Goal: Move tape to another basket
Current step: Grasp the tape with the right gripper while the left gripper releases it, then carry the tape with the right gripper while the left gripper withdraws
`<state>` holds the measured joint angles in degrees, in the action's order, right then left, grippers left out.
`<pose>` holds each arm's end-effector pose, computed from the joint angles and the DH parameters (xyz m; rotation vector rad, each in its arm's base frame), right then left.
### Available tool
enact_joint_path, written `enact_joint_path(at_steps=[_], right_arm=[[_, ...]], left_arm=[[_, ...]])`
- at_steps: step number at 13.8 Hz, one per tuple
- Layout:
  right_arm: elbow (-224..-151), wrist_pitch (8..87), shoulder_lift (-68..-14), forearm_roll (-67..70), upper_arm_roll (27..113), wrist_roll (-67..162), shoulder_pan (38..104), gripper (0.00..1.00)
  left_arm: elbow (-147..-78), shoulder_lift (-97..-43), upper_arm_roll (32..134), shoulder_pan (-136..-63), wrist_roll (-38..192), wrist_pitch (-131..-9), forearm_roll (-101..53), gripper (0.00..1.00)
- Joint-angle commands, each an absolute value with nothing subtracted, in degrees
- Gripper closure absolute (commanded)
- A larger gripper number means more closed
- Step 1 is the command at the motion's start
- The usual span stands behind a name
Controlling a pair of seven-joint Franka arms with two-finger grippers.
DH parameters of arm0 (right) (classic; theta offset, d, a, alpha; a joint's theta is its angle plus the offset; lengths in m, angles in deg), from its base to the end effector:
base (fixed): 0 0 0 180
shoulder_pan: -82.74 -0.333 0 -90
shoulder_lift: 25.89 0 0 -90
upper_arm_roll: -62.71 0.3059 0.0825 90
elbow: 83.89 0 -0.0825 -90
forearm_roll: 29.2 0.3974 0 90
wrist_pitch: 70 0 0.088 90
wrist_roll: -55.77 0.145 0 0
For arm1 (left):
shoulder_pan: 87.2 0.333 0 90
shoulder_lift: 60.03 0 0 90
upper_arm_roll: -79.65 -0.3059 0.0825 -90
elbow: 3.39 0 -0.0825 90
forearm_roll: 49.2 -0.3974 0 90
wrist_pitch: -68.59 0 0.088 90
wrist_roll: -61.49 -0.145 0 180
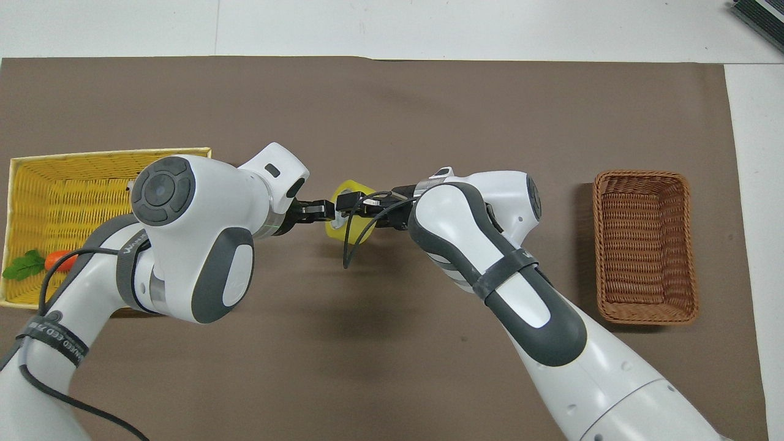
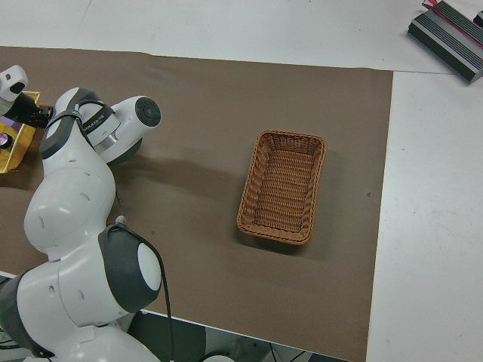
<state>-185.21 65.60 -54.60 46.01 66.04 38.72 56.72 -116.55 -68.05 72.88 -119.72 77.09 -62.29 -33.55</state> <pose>0.5907 0.3717 0.2570 -2.1780 0.1857 0.0362 0.5511 -0.2827 0.3631 2.8872 -0.0260 0.1262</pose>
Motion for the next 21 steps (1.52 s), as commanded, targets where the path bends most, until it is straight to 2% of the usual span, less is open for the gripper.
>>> enact_joint_path(at_steps=[1, 6, 10, 16, 21], right_arm=[[-186.7, 66.2, -53.5, 46.6, 66.1, 36.7, 56.9, 1.00], [-187.8, 65.5, -49.6, 44.6, 65.8, 37.5, 58.1, 1.00], [-189.9, 63.3, -44.2, 41.0, 65.7, 39.9, 62.0, 1.00], [-186.8, 45.1, -38.4, 17.4, 65.7, 49.3, 74.5, 1.00], [-181.5, 32.3, -38.3, 4.1, 65.7, 48.7, 84.7, 1.00]], left_arm=[[-116.1, -67.6, 72.1, -120.1, 76.4, -62.8, -32.8, 0.00], [-114.6, -68.4, 71.5, -119.6, 76.3, -62.7, -33.4, 0.00], [-110.8, -68.0, 71.5, -114.9, 71.7, -60.1, -36.4, 0.00], [-100.7, -67.3, 71.4, -109.5, 69.6, -47.4, -46.3, 0.00], [-90.0, -66.6, 71.3, -104.2, 61.5, -32.3, -47.5, 0.00]])
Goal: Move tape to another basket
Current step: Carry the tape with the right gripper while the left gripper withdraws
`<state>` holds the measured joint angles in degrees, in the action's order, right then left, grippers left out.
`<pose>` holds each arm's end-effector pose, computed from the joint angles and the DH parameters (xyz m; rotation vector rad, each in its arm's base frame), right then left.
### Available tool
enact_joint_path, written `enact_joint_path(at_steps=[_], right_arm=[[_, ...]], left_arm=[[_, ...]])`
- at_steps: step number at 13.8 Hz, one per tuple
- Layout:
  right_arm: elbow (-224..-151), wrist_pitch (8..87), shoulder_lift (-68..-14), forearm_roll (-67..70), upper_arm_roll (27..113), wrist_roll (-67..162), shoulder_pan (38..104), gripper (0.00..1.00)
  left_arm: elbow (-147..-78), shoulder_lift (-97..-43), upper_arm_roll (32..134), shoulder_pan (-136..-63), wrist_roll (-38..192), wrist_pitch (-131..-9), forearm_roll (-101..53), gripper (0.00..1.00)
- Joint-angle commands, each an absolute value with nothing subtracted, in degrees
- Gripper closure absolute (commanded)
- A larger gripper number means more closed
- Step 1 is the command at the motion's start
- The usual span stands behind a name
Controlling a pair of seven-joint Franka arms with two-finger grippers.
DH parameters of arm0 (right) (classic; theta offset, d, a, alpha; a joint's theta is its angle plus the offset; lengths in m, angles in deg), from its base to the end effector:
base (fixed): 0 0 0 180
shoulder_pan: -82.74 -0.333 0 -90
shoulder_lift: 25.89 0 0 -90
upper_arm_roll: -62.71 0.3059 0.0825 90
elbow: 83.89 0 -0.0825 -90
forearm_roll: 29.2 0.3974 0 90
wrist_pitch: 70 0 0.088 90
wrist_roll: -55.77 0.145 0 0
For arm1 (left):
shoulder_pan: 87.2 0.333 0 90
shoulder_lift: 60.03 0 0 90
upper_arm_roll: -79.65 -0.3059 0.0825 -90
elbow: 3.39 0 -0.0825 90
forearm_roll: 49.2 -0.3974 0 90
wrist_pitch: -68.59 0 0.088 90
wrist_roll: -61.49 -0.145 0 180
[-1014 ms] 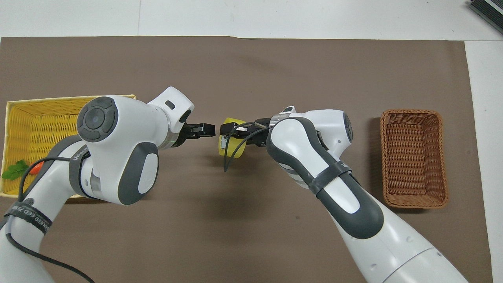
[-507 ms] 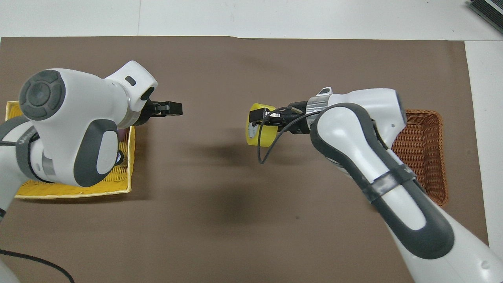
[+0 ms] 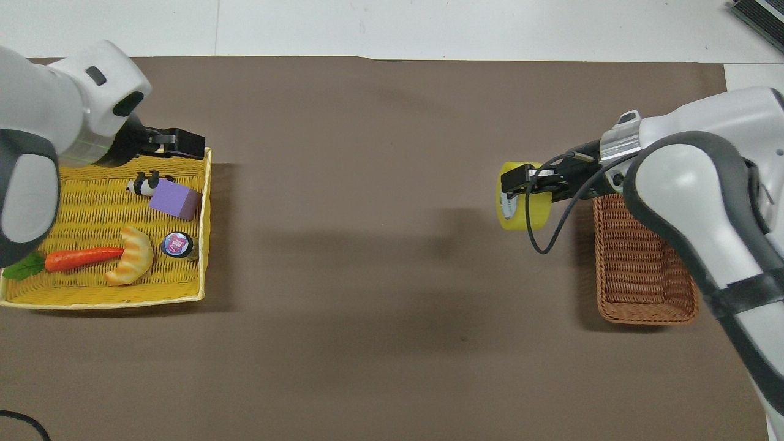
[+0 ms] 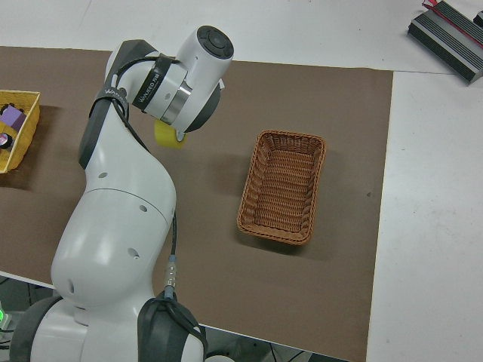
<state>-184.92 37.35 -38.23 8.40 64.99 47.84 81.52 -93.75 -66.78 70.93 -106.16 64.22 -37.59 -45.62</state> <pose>0.6198 0.1053 0.4009 -2.5132 0.0469 0.1007 0.6199 -0.1235 0.5314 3.0656 -0.1856 0.2366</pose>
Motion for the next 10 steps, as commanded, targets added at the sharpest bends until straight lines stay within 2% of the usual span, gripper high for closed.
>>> enact_joint_path(at_steps=[1, 6, 8, 10], right_arm=[[-180.1, 29.3, -38.4, 2.0, 65.7, 48.3, 86.8, 1.00], [-175.7, 17.4, -38.1, -9.3, 65.6, 39.7, 95.0, 1.00], [-177.3, 17.1, -36.9, -15.5, 65.5, 34.2, 97.5, 1.00], [-182.3, 20.9, -34.4, -22.7, 65.6, 34.1, 97.2, 1.00]], left_arm=[[-89.4, -65.9, 71.1, -103.6, 61.0, -31.0, -49.0, 0.00], [-89.4, -63.4, 71.0, -101.7, 59.2, -27.5, -49.6, 0.00], [-89.4, -62.3, 71.0, -101.7, 58.9, -27.7, -49.2, 0.00], [-90.0, -61.4, 71.2, -101.7, 59.0, -27.9, -49.1, 0.00]])
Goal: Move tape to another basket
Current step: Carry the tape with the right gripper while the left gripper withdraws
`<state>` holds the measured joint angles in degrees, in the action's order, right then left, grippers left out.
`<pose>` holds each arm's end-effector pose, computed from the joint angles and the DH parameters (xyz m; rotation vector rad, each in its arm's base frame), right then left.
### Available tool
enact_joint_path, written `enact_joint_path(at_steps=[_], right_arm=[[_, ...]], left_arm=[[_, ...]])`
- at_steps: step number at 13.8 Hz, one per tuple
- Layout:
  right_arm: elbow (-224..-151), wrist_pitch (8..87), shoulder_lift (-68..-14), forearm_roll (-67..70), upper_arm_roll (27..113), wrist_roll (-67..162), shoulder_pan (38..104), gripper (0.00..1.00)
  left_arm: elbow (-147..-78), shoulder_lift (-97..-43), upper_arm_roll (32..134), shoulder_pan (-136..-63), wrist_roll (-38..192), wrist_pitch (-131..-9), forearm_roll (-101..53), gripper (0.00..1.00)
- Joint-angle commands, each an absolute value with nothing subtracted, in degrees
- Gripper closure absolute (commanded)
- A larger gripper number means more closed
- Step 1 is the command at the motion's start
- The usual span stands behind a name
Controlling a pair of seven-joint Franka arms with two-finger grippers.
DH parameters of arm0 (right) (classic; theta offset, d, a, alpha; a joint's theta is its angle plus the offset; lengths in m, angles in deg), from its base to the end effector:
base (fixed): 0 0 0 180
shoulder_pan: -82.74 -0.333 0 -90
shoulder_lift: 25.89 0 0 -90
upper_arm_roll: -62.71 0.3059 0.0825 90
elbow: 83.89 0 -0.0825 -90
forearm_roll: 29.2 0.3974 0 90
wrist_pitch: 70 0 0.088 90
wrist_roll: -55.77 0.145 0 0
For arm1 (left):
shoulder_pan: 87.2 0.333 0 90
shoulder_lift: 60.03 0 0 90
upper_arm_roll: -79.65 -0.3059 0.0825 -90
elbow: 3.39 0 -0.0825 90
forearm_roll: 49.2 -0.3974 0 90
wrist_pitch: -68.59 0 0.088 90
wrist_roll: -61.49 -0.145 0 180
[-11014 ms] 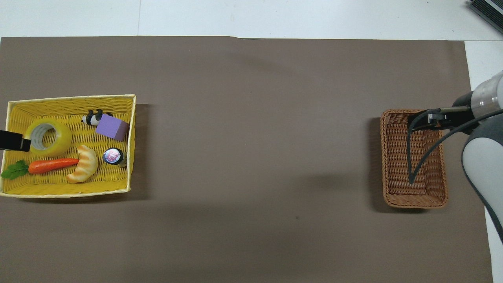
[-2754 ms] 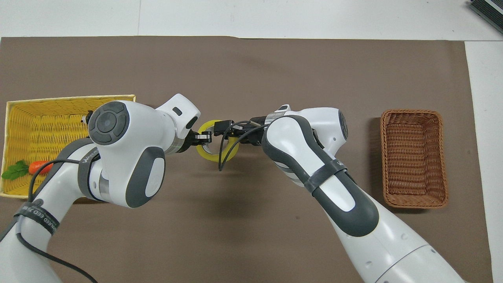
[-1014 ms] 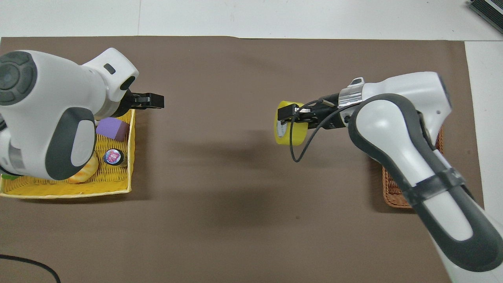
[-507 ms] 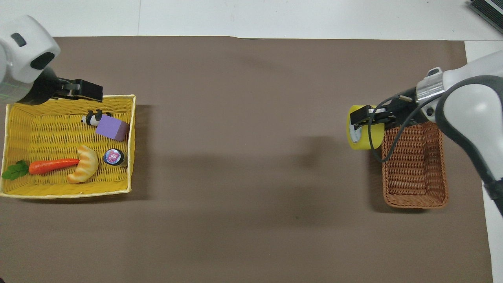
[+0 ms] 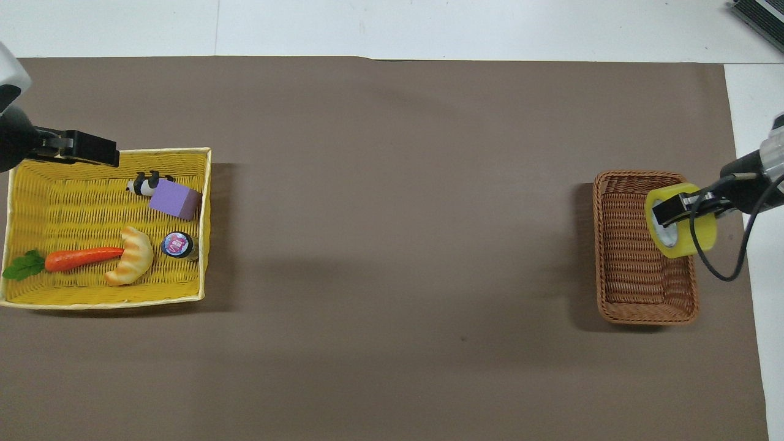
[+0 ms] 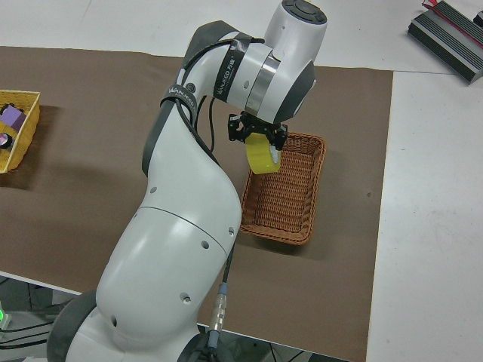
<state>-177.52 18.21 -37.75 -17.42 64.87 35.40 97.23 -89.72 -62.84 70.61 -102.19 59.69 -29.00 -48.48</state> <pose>0.5830 -0.0978 0.4275 -2.8299 -0.1641 0.3274 0.5981 -0.0661 0.5928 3.1157 -0.2111 0.2312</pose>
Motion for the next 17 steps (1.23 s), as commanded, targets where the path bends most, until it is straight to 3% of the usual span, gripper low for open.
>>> enact_joint_path(at_steps=[1, 8, 9, 10, 11, 12, 17], right_arm=[[-186.7, 23.5, -32.3, -25.7, 65.6, 33.4, 96.9, 1.00], [-204.6, 44.4, -32.6, -28.5, 65.5, 33.4, 96.8, 1.00], [-205.6, 45.8, -32.7, -29.8, 65.5, 33.5, 96.9, 0.96], [-205.6, 45.9, -32.7, -31.2, 65.5, 33.9, 96.8, 0.67], [-205.4, 45.8, -32.9, -31.7, 65.6, 34.1, 96.6, 0.27], [-205.0, 45.1, -33.1, -31.8, 65.6, 33.8, 96.6, 0.00], [-200.4, 41.6, -33.9, -31.8, 65.6, 33.8, 96.8, 0.00]], left_arm=[[-90.1, -61.3, 71.2, -101.6, 58.9, -27.8, -49.1, 0.00], [-90.1, -61.3, 71.3, -101.7, 59.3, -27.7, -49.0, 0.00], [-90.1, -61.3, 71.3, -101.6, 59.3, -27.6, -49.0, 0.00], [-90.1, -61.3, 71.2, -101.5, 59.3, -27.6, -49.0, 0.00], [-90.1, -61.3, 71.2, -101.3, 59.3, -27.6, -49.0, 0.00], [-90.1, -61.3, 71.3, -100.7, 59.3, -27.6, -49.0, 0.00], [-90.1, -61.3, 71.2, -100.3, 59.4, -27.6, -49.0, 0.00]])
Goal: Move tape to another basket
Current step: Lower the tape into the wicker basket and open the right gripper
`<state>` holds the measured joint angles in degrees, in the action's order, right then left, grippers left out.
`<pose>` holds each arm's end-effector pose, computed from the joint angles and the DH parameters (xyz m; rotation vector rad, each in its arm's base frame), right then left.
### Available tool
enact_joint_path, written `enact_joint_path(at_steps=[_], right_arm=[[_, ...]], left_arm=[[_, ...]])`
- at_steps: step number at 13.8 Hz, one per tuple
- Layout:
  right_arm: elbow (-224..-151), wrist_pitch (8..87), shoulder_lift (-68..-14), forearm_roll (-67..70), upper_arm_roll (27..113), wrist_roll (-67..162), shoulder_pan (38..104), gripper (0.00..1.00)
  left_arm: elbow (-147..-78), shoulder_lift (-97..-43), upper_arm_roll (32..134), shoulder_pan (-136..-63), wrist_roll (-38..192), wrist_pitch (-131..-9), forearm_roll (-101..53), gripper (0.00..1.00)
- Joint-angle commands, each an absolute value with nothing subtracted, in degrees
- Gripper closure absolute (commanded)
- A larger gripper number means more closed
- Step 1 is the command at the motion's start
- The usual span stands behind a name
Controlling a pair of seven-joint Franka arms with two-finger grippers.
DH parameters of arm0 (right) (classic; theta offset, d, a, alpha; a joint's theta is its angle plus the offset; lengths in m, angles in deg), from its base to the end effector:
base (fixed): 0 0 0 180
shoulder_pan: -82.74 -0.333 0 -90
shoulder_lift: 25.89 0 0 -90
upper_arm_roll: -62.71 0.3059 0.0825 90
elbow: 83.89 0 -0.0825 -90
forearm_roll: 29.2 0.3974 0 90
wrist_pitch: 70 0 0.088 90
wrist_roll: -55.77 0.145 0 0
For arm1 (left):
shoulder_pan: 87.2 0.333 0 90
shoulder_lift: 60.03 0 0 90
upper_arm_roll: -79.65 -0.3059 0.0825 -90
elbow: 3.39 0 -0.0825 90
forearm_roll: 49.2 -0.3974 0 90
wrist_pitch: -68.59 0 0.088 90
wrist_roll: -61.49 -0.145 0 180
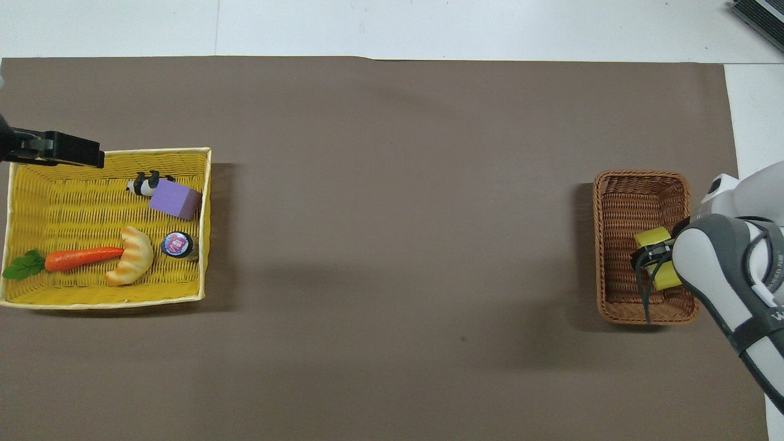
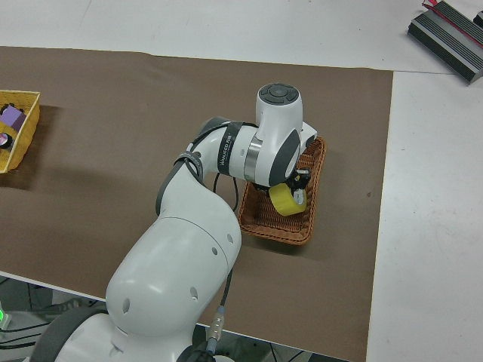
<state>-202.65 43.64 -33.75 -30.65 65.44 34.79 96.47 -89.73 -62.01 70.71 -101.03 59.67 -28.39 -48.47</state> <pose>0.5345 -0.1064 0.2929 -3.0617 -0.2875 0.3425 0.5941 -0.0540 0.6001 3.1159 -0.1825 0.2366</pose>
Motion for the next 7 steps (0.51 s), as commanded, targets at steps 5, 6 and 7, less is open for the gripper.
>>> enact_joint_path(at_steps=[5, 6, 7], right_arm=[[-195.4, 39.5, -32.8, -31.8, 66.1, 34.3, 96.5, 0.00], [-195.0, 39.4, -32.2, -31.7, 66.1, 35.9, 96.5, 0.00], [-194.3, 39.5, -32.0, -31.9, 66.1, 37.6, 96.5, 0.00]], left_arm=[[-90.1, -61.3, 71.3, -100.2, 59.4, -27.6, -49.0, 0.00], [-90.1, -61.3, 71.3, -100.2, 59.3, -27.6, -49.0, 0.00], [-90.1, -61.3, 71.3, -100.2, 59.3, -27.6, -49.0, 0.00]])
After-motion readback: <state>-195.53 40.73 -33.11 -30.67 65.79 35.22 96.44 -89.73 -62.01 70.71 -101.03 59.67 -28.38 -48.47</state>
